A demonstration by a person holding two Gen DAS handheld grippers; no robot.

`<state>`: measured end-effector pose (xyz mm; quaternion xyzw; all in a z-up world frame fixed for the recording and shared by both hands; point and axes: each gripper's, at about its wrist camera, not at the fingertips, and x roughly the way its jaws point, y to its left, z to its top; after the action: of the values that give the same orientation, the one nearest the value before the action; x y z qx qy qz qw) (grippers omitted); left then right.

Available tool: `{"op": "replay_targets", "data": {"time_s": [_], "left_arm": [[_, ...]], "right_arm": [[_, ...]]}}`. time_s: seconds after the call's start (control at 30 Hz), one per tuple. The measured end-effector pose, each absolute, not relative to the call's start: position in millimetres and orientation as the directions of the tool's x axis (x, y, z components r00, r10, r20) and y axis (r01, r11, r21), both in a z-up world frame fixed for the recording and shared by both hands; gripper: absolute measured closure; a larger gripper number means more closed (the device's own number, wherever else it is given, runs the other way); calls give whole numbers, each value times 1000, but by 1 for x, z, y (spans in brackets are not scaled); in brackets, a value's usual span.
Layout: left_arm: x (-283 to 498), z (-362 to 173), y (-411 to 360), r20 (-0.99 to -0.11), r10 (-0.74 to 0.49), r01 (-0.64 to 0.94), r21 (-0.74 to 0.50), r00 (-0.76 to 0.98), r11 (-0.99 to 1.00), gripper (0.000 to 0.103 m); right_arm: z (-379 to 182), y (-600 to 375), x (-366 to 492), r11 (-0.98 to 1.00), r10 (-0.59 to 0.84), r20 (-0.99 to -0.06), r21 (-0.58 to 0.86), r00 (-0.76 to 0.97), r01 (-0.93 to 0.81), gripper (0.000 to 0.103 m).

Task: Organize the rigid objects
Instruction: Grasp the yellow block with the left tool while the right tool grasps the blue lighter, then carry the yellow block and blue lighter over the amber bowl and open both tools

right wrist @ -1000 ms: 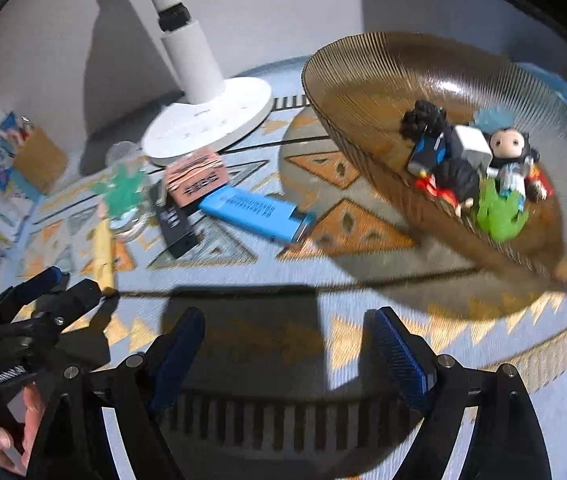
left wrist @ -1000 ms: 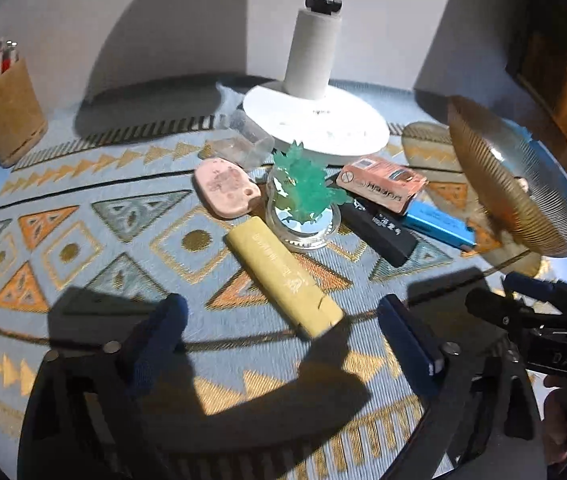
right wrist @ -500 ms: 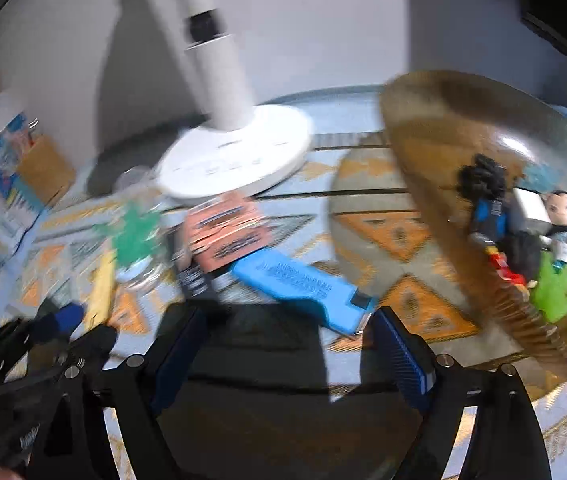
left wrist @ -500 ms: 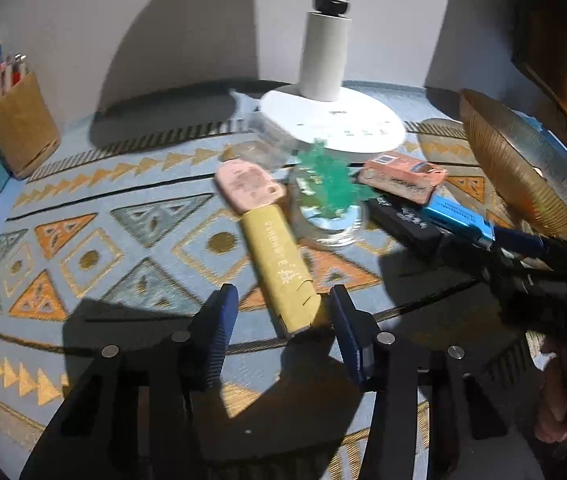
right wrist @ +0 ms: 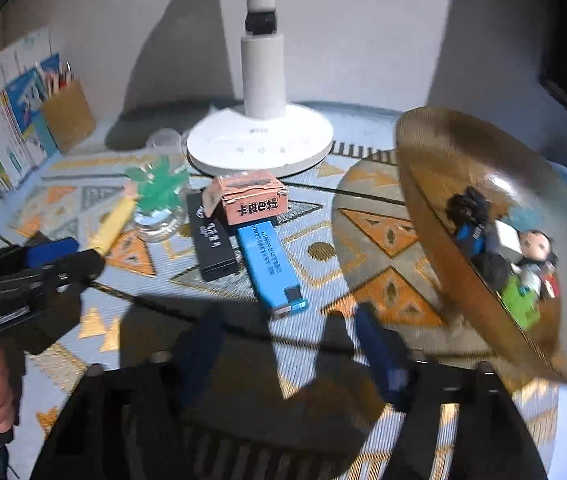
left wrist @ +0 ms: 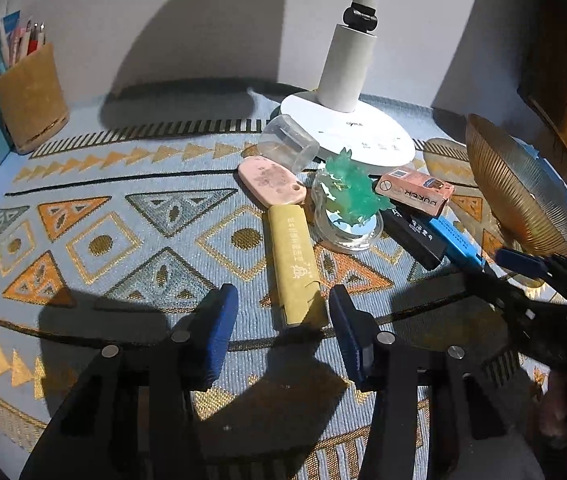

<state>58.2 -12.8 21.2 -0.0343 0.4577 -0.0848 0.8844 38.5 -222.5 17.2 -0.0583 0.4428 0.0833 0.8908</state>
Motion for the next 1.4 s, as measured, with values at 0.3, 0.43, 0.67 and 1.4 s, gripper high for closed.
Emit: {"op": "replay_targets", "data": {"time_s": [0.3, 0.43, 0.67, 1.4], "left_arm": [[63, 18, -28, -820, -118, 141, -47, 560, 989, 49], [63, 18, -37, -818, -106, 175, -7, 565, 985, 70], [32, 24, -19, -821, -241, 239, -132, 518, 962, 81], [-15, 24, -39, -841, -202, 303, -48, 502, 952, 71]], "right_arm": [[8, -208, 78, 974, 118, -808, -20, 577, -226, 73], [9, -203, 66, 969, 128, -816, -19, 564, -248, 79], [14, -227, 0, 972, 186, -836, 80, 517, -221, 79], [10, -225, -65, 978, 112, -834, -2, 541, -206, 56]]}}
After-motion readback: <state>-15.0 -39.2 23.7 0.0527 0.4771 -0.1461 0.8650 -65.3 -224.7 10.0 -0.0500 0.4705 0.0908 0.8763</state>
